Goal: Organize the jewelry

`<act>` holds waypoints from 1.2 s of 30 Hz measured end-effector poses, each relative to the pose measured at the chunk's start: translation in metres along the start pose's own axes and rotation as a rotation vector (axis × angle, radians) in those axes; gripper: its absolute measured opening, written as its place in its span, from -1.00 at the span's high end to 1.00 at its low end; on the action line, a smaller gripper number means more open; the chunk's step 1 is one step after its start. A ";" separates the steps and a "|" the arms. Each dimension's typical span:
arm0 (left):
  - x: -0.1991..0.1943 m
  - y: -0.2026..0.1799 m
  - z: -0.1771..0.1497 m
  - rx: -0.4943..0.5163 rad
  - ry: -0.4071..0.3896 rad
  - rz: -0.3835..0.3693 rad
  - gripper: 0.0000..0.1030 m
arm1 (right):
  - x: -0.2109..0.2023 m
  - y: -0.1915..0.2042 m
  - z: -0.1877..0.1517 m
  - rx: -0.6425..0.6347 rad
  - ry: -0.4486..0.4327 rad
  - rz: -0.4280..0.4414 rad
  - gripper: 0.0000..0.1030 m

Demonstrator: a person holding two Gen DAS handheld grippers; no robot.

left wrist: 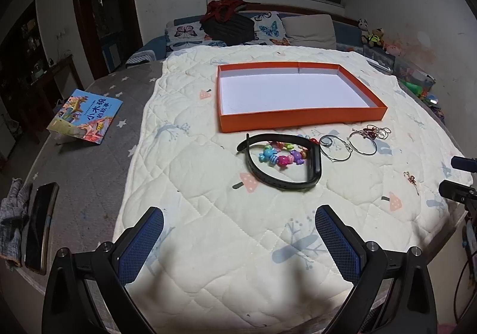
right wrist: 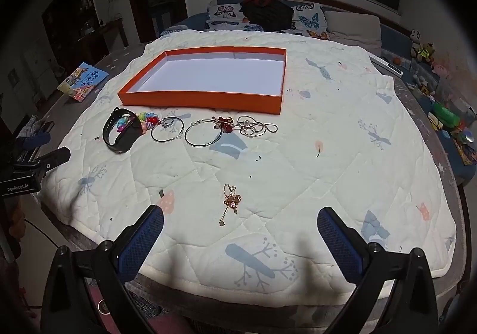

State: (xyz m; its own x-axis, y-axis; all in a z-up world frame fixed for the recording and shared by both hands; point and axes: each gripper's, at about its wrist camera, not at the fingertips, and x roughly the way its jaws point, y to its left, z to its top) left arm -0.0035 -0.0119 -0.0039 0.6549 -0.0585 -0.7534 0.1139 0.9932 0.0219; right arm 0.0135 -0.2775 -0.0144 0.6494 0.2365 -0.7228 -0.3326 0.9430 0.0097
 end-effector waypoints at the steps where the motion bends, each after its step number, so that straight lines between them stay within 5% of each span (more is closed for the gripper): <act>1: 0.001 0.000 0.000 -0.004 0.005 -0.005 -1.00 | 0.001 0.000 0.000 -0.001 0.002 0.000 -1.00; 11: 0.011 -0.014 0.006 0.036 0.022 -0.036 -1.00 | 0.006 -0.003 -0.001 0.004 0.016 0.007 -1.00; 18: 0.008 -0.035 0.027 0.382 -0.032 -0.131 -1.00 | 0.009 -0.005 0.001 0.007 0.022 0.016 -1.00; 24: 0.027 -0.041 0.040 0.606 -0.001 -0.229 -1.00 | 0.012 -0.005 0.002 0.012 0.035 0.026 -1.00; 36: 0.067 -0.061 0.063 0.843 0.002 -0.406 -1.00 | 0.020 -0.009 0.010 0.029 0.063 0.041 -1.00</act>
State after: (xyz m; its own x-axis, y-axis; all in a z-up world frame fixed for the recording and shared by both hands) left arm 0.0804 -0.0831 -0.0138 0.4450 -0.3845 -0.8088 0.8386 0.4959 0.2256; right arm 0.0363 -0.2785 -0.0219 0.5911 0.2604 -0.7634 -0.3373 0.9395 0.0593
